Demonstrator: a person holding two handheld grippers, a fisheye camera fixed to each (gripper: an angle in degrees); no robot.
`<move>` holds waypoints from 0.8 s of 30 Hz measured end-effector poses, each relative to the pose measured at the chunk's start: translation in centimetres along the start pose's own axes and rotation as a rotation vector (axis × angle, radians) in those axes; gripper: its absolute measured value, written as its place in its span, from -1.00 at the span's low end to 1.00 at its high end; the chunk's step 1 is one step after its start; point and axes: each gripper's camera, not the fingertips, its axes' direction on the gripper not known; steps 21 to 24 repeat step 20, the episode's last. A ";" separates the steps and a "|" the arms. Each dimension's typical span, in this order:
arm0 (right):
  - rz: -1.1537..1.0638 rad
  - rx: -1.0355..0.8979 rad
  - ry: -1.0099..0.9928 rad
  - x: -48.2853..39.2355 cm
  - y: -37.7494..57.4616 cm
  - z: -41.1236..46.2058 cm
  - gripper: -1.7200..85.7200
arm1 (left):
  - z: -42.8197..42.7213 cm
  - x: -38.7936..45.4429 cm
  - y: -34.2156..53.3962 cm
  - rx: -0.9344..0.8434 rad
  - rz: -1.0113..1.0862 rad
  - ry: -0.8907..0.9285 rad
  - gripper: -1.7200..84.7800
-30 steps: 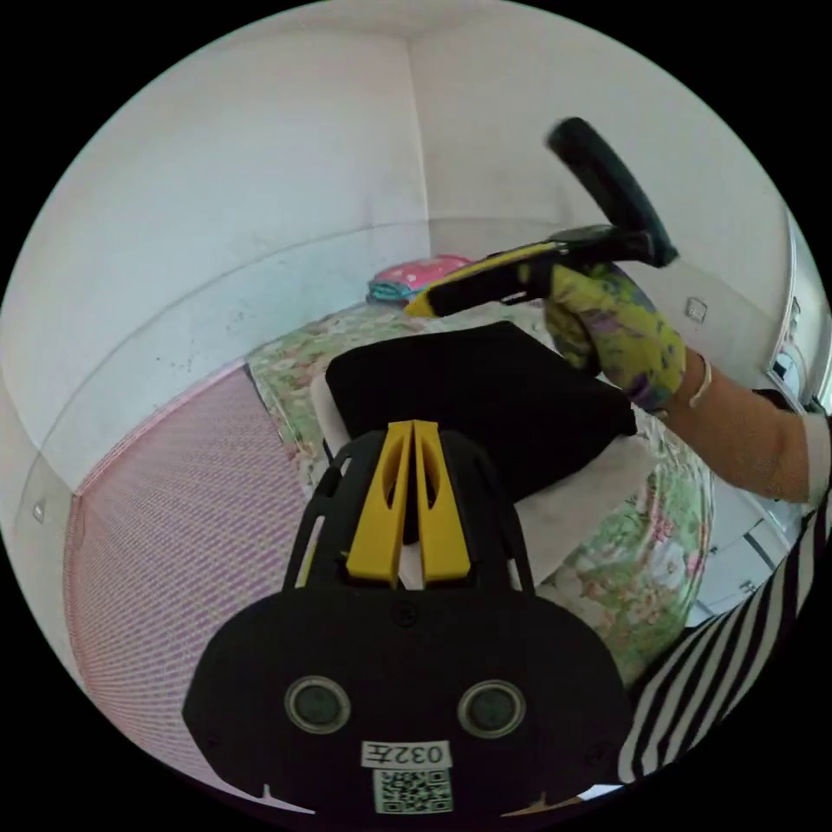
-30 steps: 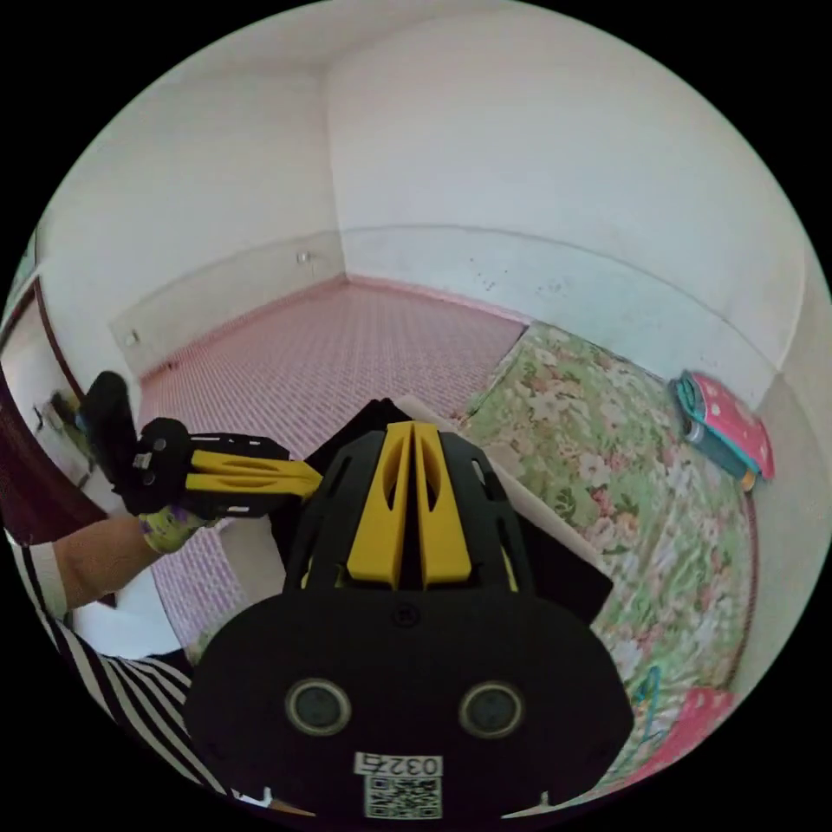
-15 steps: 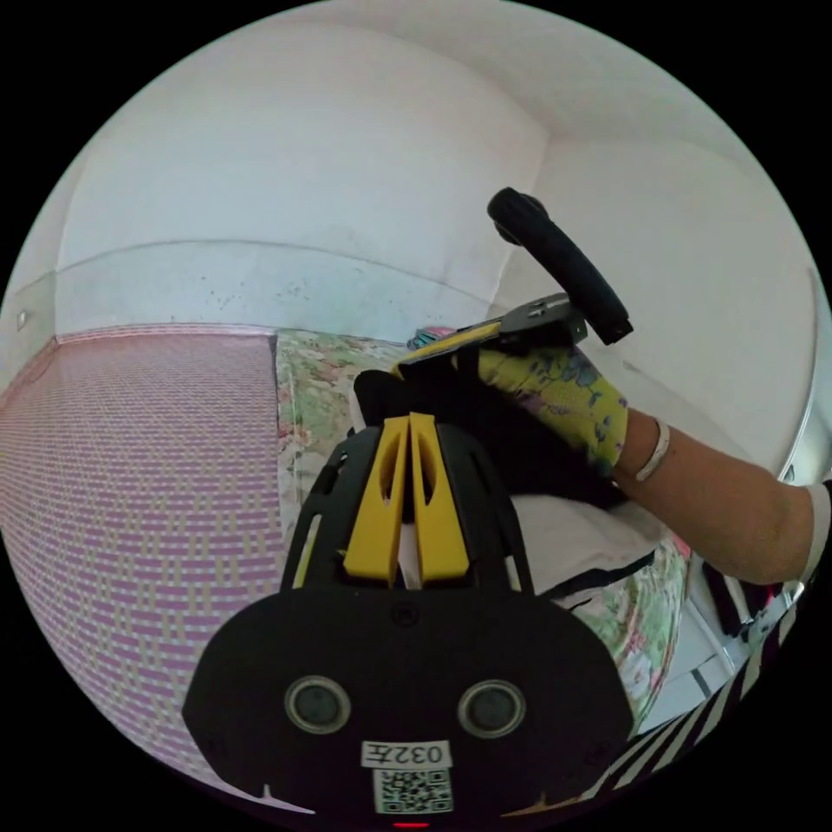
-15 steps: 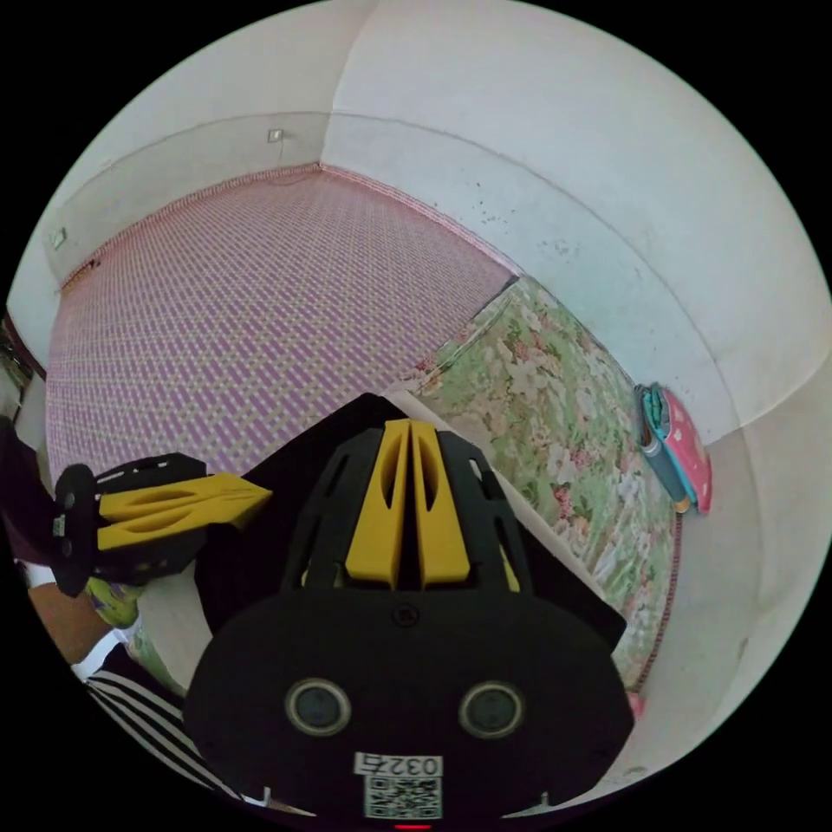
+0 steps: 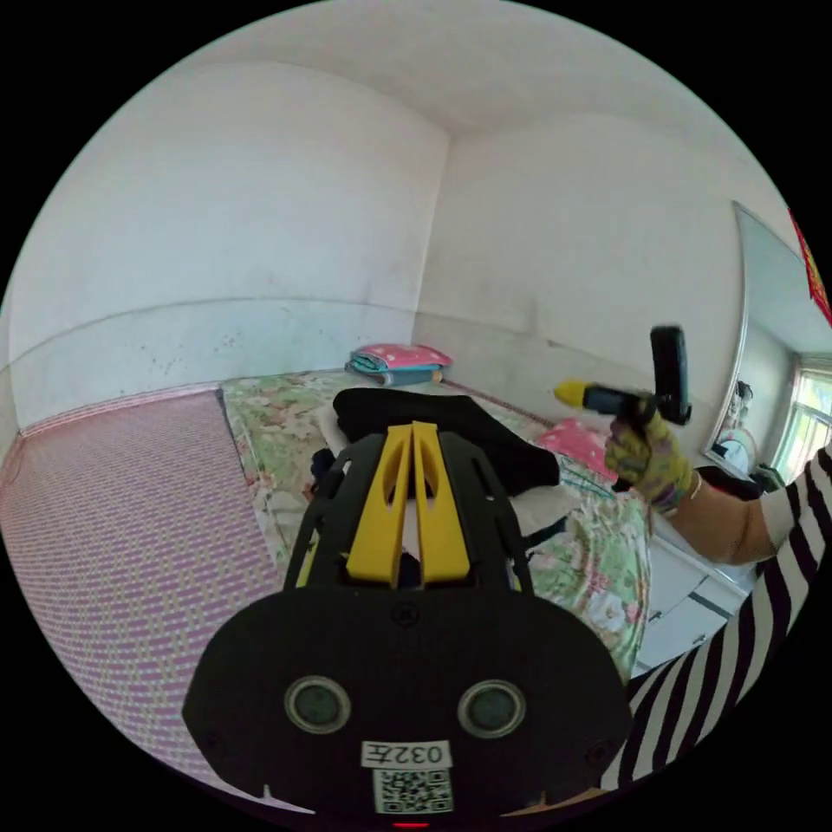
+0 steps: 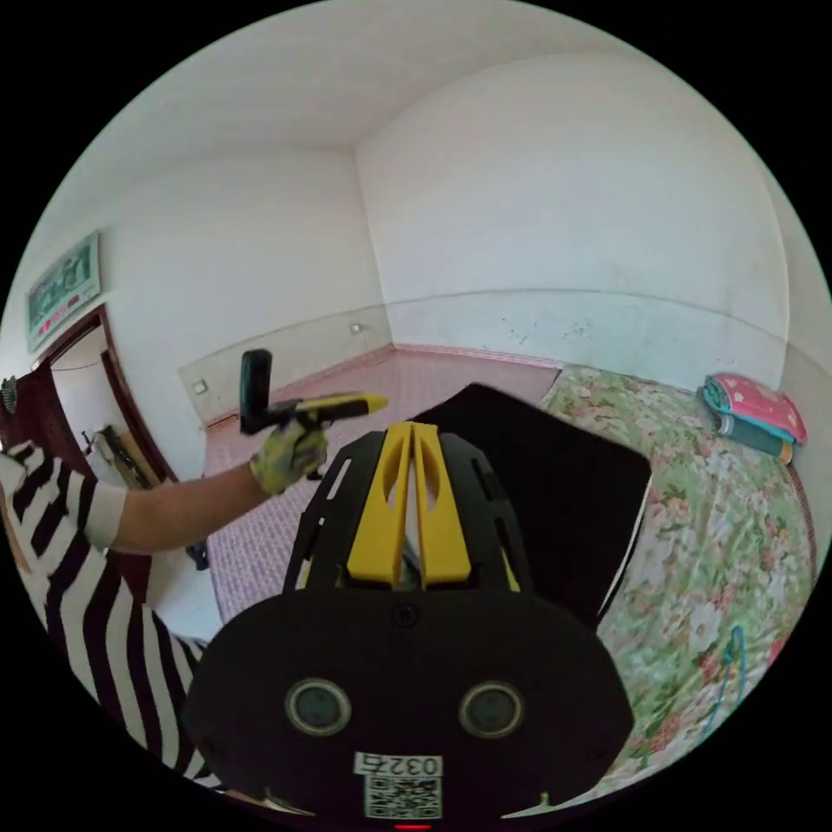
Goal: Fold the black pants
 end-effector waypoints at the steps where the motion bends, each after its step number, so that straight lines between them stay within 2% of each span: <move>1: 0.001 -0.022 -0.015 0.4 3.8 -0.2 -0.98 | -2.5 0.5 0.5 -0.010 0.012 -0.002 -0.98; 5: 0.077 -0.136 -0.010 2.4 14.5 1.1 -0.98 | -9.4 2.5 5.3 -0.058 -0.006 -0.026 -0.98; 8: 0.115 -0.268 -0.114 4.2 22.0 4.2 -0.98 | -13.9 3.7 12.0 -0.242 -0.211 0.022 -0.98; 10: 0.134 -0.390 -0.216 5.5 26.6 7.3 -0.98 | -17.7 5.4 18.3 -0.408 -0.442 -0.004 -0.98; 12: 0.169 -0.424 -0.354 6.7 29.5 9.3 -0.98 | -21.3 7.3 22.2 -0.468 -0.620 -0.020 -0.98; 15: 0.200 -0.528 -0.530 7.9 33.8 13.3 -0.98 | -27.0 10.5 25.8 -0.469 -0.864 0.004 -0.98; 19: 0.103 -0.677 -0.658 7.7 37.9 18.2 -0.98 | -34.2 12.1 26.9 -0.373 -1.126 0.044 -0.98; 24: 0.089 -0.690 -0.672 7.6 38.4 18.8 -0.98 | -35.2 12.1 26.7 -0.373 -1.140 0.045 -0.98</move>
